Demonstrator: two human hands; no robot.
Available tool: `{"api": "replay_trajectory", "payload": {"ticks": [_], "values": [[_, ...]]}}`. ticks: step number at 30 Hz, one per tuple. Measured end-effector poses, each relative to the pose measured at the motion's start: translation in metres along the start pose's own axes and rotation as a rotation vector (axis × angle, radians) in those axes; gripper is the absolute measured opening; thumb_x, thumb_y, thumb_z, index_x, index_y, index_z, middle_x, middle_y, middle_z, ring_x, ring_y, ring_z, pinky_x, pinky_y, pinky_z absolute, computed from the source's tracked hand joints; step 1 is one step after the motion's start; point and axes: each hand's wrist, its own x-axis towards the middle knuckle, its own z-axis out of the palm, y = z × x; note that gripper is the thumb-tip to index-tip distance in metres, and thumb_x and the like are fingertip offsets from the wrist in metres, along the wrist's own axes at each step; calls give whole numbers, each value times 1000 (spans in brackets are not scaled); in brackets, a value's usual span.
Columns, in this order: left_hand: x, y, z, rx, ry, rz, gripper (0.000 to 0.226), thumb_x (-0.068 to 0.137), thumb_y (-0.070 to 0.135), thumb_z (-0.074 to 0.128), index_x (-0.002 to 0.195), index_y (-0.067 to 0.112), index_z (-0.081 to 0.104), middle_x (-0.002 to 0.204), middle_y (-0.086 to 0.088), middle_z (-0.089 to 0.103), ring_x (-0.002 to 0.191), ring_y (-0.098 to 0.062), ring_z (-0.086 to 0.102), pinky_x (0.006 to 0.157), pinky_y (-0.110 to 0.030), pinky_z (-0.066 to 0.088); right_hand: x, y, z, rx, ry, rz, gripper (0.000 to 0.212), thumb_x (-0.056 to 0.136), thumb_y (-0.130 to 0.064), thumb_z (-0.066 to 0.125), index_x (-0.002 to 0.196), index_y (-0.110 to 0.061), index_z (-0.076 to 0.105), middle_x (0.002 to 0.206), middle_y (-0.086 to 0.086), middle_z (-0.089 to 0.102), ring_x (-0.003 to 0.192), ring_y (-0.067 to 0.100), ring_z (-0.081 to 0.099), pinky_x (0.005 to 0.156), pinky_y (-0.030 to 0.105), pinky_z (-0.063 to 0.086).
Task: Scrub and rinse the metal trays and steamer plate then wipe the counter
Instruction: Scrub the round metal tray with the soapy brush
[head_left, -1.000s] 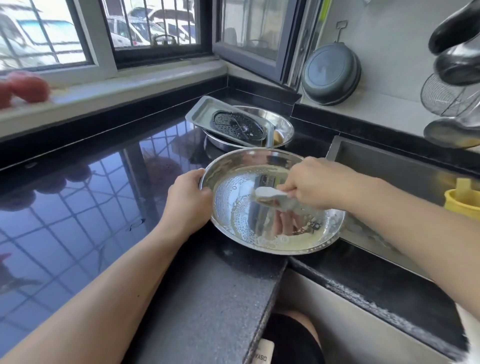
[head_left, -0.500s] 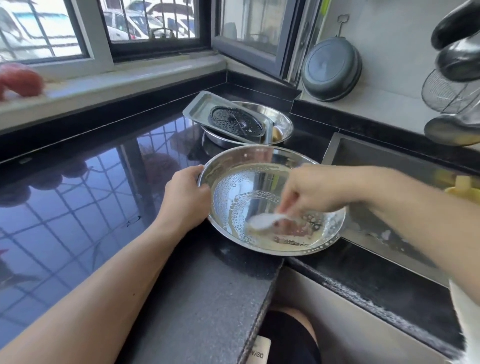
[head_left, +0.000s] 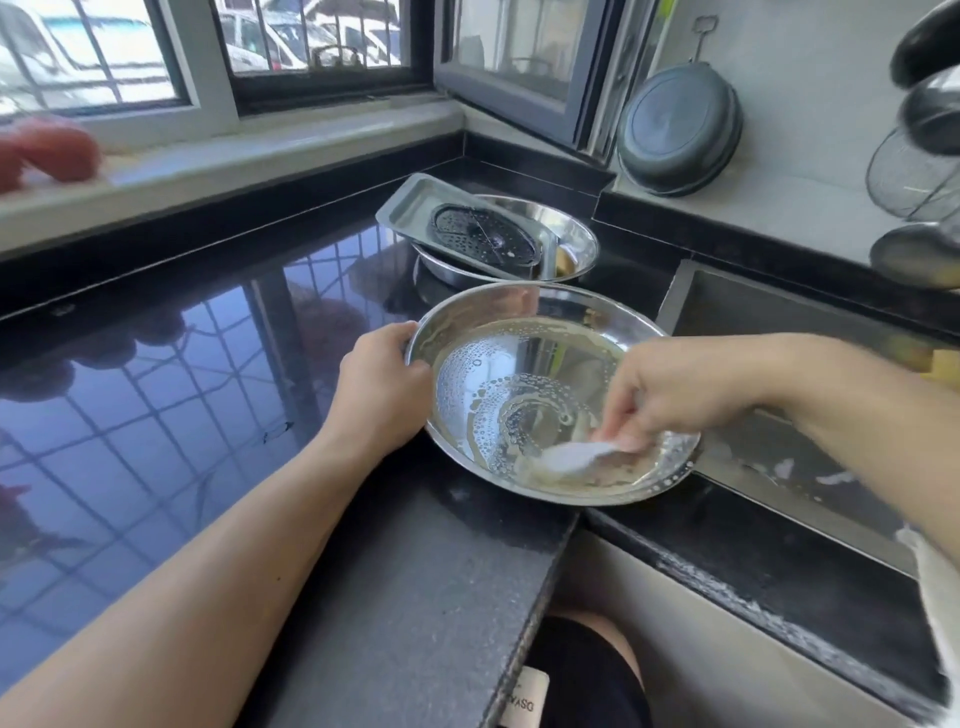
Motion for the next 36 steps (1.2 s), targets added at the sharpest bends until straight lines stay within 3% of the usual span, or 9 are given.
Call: {"api": "replay_trajectory", "payload": {"ticks": [4,10,13,15,18,23,28,33,36], "values": [[-3,4,-2,-26,9,0,40,84,6,52,102,30,79,88,13,77,90,-15,71,83,-35,57,19,-10,-5,-98,261,12,19,92,-32,73,111,-29,78,111,-17,74,104,6,64,98,32,51],[-1,1,1,-9,6,-5,44,83,3,49,102,29,78,89,11,77,92,-16,70,85,-37,58,-20,6,-8,-214,0,96,15,88,-27,76,101,-34,80,91,-24,75,83,-5,65,83,20,53],[-1,0,0,-20,-1,0,45,83,3,50,103,31,79,89,13,77,92,-14,71,86,-38,59,-9,-7,4,-108,138,37,15,92,-27,72,103,-33,80,89,-22,74,73,-6,58,76,15,50],[-2,1,0,-35,-1,2,45,83,3,51,103,32,79,88,14,77,90,-15,72,87,-40,60,3,-4,4,-70,277,60,18,95,-29,69,110,-30,78,107,-21,74,92,-4,59,91,24,52],[-1,1,1,-35,-1,-6,45,82,3,51,101,31,79,86,14,77,89,-16,72,86,-40,60,-3,7,-5,-91,226,154,16,93,-28,72,107,-28,79,105,-18,74,97,5,65,92,32,54],[-1,-1,1,-28,1,-5,43,84,4,50,102,29,79,88,12,77,91,-16,71,83,-36,58,-17,-3,6,-127,61,50,11,90,-29,74,99,-32,79,83,-25,71,78,-10,61,73,16,49],[-2,1,2,-21,22,-4,43,83,4,51,102,31,79,87,13,77,93,-17,70,82,-34,55,-13,9,0,-155,264,192,18,96,-30,66,110,-31,77,96,-17,70,83,5,60,73,23,44],[-2,1,2,-21,27,-8,46,82,2,50,103,31,78,91,14,77,94,-13,69,77,-30,50,-24,-23,19,-268,134,79,18,94,-31,58,91,-24,74,78,-5,66,74,13,58,68,32,50],[-2,1,2,-20,27,-7,45,81,2,50,100,32,78,88,15,76,93,-13,69,76,-30,49,-29,-5,11,-471,290,280,21,98,-18,51,78,-17,59,81,1,53,66,23,50,61,32,43]]}}
